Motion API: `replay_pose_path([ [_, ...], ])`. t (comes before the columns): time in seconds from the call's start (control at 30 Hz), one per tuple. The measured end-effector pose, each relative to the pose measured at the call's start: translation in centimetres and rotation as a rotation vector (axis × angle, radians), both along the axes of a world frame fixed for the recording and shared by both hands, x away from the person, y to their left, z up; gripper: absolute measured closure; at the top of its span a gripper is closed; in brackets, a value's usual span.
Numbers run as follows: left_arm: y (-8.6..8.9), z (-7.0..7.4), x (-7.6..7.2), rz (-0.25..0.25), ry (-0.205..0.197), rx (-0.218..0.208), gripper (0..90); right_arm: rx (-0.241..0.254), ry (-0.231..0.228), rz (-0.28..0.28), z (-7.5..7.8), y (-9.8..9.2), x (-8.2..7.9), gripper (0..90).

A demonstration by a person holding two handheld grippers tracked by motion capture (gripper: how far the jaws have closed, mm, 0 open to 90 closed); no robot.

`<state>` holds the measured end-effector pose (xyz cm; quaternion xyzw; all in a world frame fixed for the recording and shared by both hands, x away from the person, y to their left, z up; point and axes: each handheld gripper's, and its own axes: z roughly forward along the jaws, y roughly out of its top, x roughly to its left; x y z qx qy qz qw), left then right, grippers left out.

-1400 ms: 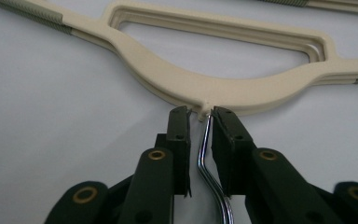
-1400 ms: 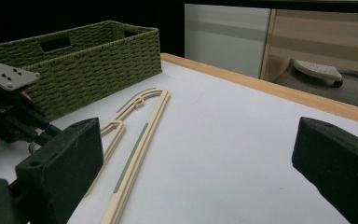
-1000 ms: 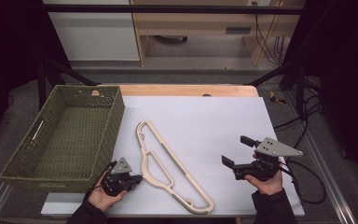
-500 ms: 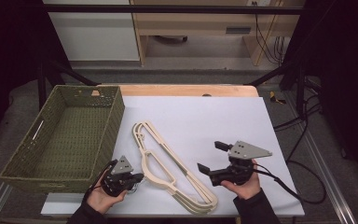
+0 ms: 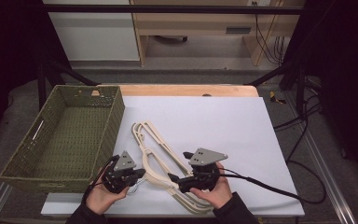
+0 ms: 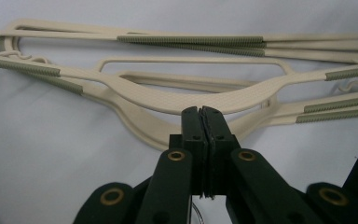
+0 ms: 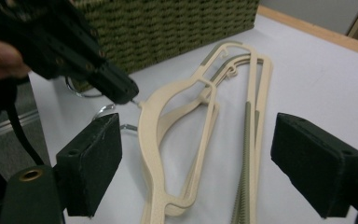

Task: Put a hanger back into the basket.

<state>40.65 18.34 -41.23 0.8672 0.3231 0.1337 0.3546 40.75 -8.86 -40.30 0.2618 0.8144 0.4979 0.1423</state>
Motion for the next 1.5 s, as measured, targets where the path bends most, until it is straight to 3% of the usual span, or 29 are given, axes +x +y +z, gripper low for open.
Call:
replay_pose_path([
  [0.13, -0.1, 0.4, 0.0, 0.001, -0.003, -0.002, 88.7, -0.057, 0.016, 0.024, -0.8, 1.9, 0.1, 19.2],
  [0.37, -0.4, 0.8, -0.1, 0.001, -0.011, 0.005, 88.7, -0.131, 0.001, 0.057, -2.0, 4.3, 0.2, 25.6],
  [0.6, -0.6, 0.9, -0.2, 0.004, -0.012, 0.002, 88.7, -0.191, 0.050, 0.075, -3.6, 5.5, 0.3, 41.5],
  [0.77, -0.8, 0.9, -0.3, 0.010, -0.012, 0.003, 88.7, -0.236, 0.037, 0.079, -4.3, 6.3, 0.2, 49.2],
  [0.83, -0.8, 0.9, -0.3, 0.010, -0.013, 0.003, 88.7, -0.264, 0.027, 0.083, -4.6, 6.6, 0.1, 57.1],
  [0.97, -0.8, 0.9, -0.4, 0.011, -0.010, 0.001, 88.7, -0.267, 0.018, 0.082, -4.7, 6.7, 0.0, 65.0],
  [1.03, -0.9, 1.0, -0.4, 0.009, -0.011, 0.000, 88.6, -0.283, -0.012, 0.069, -4.6, 6.7, -0.1, 72.8],
  [1.2, -0.8, 1.1, -0.4, 0.007, -0.020, -0.008, 88.4, -0.283, -0.027, 0.071, -4.5, 6.6, -0.1, 73.9],
  [1.3, -0.6, 1.2, -0.5, 0.006, -0.035, -0.029, 86.5, -0.289, -0.041, 0.079, -4.4, 6.5, -0.2, 75.3],
  [1.37, -0.3, 1.8, -0.7, -0.016, -0.068, -0.091, 78.1, -0.291, -0.050, 0.076, -4.3, 6.5, -0.2, 76.1],
  [1.4, -0.1, 2.2, -0.9, -0.017, -0.099, -0.107, 72.3, -0.292, -0.059, 0.073, -4.2, 6.4, -0.2, 76.6],
  [1.43, -0.1, 2.2, -0.9, -0.017, -0.099, -0.107, 66.6, -0.292, -0.059, 0.073, -4.2, 6.4, -0.2, 76.6],
  [1.47, 0.4, 3.0, -1.3, -0.016, -0.152, -0.147, 61.0, -0.294, -0.067, 0.068, -3.9, 6.3, -0.2, 77.2],
  [1.5, 0.7, 3.5, -1.5, -0.010, -0.170, -0.168, 57.3, -0.300, -0.074, 0.071, -3.8, 6.1, -0.2, 77.4],
])
